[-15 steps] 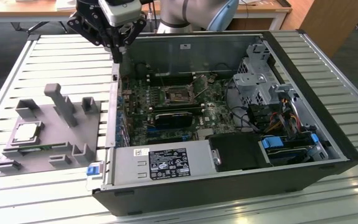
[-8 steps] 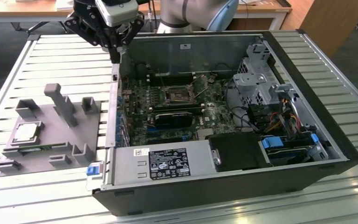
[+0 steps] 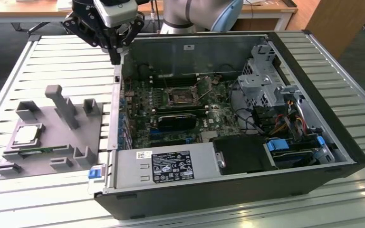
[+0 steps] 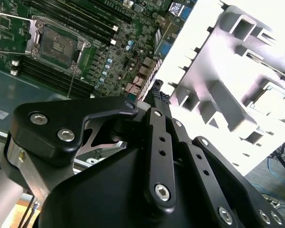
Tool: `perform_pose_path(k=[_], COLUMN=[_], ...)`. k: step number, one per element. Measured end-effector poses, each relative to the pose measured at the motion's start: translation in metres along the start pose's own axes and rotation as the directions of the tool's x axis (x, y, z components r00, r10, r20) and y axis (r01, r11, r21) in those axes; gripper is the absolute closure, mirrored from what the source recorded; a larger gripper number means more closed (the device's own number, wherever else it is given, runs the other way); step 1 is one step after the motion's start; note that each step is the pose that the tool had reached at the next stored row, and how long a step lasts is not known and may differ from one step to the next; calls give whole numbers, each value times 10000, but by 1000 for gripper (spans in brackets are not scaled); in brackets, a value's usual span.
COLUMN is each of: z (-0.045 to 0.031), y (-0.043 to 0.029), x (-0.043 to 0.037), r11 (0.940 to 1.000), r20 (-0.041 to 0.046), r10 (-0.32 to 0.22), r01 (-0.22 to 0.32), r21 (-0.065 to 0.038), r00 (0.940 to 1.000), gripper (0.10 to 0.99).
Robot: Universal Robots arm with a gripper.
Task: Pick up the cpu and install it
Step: 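Reach for the cpu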
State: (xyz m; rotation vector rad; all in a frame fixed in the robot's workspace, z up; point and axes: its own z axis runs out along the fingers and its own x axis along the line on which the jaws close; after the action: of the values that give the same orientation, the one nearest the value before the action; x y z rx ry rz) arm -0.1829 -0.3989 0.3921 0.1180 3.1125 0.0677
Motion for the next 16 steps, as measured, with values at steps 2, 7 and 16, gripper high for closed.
perform_pose_path(k=[2, 7, 16], z=[-1, 0, 1], y=[-1, -2, -6], x=[10, 33, 77], r11=[10000, 10000, 10000], r20=[-1, 0, 0], r10=[0, 0, 0], r01=[0, 0, 0], r21=[1, 0, 0], r00=[10000, 10000, 10000], gripper=[980, 980, 980])
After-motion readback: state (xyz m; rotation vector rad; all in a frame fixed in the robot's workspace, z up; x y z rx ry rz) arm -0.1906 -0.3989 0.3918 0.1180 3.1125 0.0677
